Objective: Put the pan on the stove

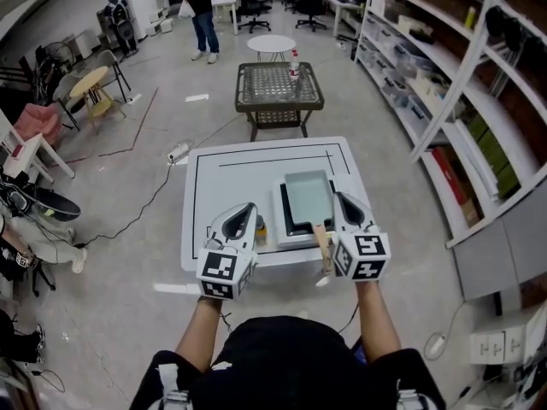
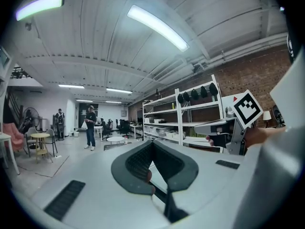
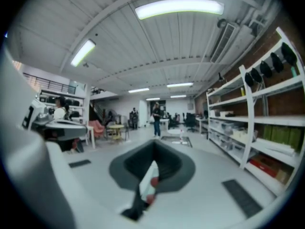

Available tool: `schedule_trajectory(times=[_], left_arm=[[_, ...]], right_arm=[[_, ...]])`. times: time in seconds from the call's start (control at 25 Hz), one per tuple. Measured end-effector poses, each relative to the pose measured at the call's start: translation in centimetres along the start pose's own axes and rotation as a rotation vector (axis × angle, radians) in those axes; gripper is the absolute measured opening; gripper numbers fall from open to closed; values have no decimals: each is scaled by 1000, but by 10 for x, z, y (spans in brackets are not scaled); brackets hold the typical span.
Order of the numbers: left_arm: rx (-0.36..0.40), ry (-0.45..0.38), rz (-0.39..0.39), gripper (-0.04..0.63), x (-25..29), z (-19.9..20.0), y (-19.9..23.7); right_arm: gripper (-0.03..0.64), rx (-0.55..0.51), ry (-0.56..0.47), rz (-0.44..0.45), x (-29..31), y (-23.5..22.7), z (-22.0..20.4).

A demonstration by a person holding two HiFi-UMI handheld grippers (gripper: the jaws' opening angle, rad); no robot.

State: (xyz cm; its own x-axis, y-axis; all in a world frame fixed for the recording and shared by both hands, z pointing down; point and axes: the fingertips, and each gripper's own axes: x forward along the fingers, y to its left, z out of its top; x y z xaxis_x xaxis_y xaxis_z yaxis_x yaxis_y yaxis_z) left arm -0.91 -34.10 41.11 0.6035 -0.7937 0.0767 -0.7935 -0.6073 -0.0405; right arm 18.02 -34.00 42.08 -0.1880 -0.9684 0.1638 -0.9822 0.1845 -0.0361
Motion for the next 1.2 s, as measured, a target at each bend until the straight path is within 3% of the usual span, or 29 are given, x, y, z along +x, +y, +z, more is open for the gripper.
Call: schedule_trajectory(times=[1.2], left_arm=[[-20, -9, 13, 25, 3, 2, 4]], right_arm=[[34, -35, 1, 40, 11, 13, -4]])
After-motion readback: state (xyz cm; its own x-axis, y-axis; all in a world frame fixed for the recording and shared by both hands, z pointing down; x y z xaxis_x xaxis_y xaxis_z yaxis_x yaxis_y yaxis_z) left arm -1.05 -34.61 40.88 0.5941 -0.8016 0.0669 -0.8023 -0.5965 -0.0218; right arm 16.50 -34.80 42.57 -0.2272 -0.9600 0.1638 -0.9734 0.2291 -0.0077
